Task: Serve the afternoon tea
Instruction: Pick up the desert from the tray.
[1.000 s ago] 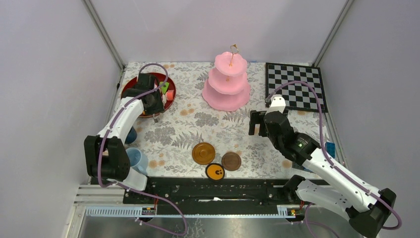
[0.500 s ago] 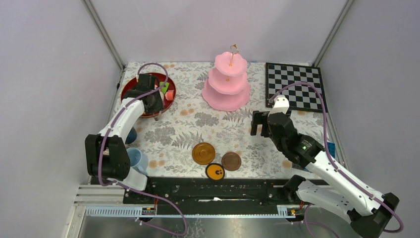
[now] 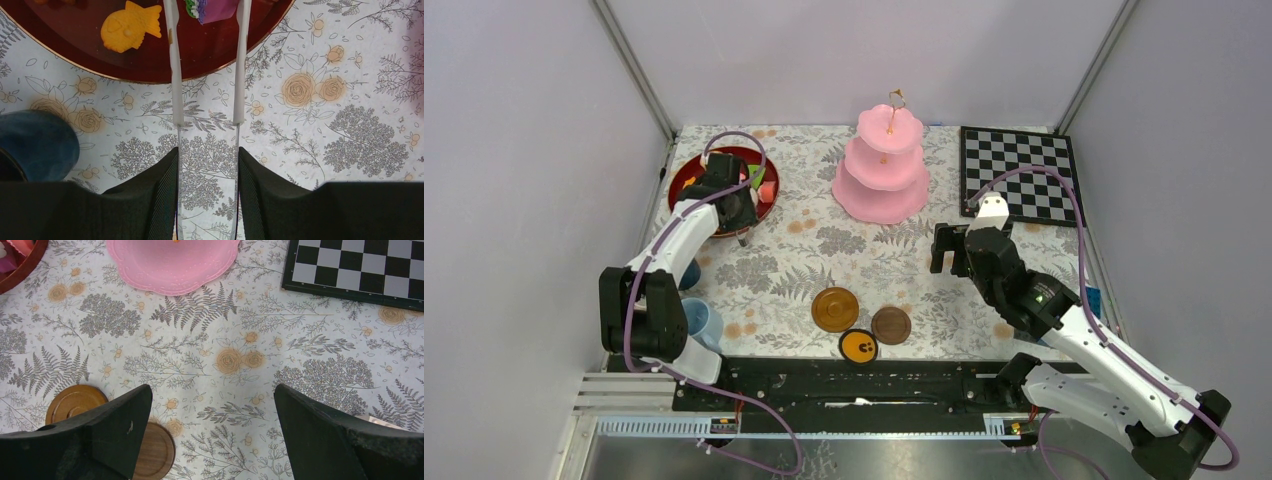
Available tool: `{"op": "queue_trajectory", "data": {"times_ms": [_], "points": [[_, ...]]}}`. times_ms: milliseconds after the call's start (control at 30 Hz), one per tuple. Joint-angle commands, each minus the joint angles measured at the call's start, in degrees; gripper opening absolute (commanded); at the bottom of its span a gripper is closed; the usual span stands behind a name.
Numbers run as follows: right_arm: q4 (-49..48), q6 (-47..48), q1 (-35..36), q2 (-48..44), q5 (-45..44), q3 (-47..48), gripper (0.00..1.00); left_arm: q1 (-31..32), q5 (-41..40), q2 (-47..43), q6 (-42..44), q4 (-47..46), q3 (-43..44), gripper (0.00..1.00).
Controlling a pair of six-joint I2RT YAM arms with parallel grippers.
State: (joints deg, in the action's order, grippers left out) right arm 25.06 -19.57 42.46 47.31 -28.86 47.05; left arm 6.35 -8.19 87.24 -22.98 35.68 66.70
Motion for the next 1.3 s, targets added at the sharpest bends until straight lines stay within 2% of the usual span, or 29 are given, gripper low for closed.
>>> {"op": "queue_trajectory", "data": {"times_ms": [0,367,633,733,800,1000,1267], "points": [[-0.2,-0.5,-0.3,-0.8,-0.2,0.2,1.00,0.1,-2.4,0.2,-0.7,-4.2,-0.9,0.44],[-0.2,-0.6,-0.3,-1.5,0.3,0.0,1.00,0.2,-2.9,1.6,-0.6,-5.2,-1.2,0.37],[-0.2,-0.5,-0.3,-2.1,0.3,-0.2,1.00,1.1,-5.0,1.0,0.0,-3.6,-0.9,0.12],[-0.3,-0.5,-0.3,-2.0,0.2,-0.2,1.00,1.3,-5.3,0.3,0.0,-3.4,-0.9,0.09],[-0.3,-0.5,-0.3,-1.8,0.3,-0.2,1.00,1.3,-5.3,-0.2,0.0,-3.3,-1.0,0.12],[-0.6,-0.6,-0.4,-1.6,0.5,-0.3,1.00,1.3,-6.1,-0.5,1.0,-3.1,-0.9,0.38],[-0.6,-0.6,-0.3,-1.6,0.5,-0.5,1.00,1.4,-4.5,0.5,2.6,-3.4,-0.4,0.48]]}}
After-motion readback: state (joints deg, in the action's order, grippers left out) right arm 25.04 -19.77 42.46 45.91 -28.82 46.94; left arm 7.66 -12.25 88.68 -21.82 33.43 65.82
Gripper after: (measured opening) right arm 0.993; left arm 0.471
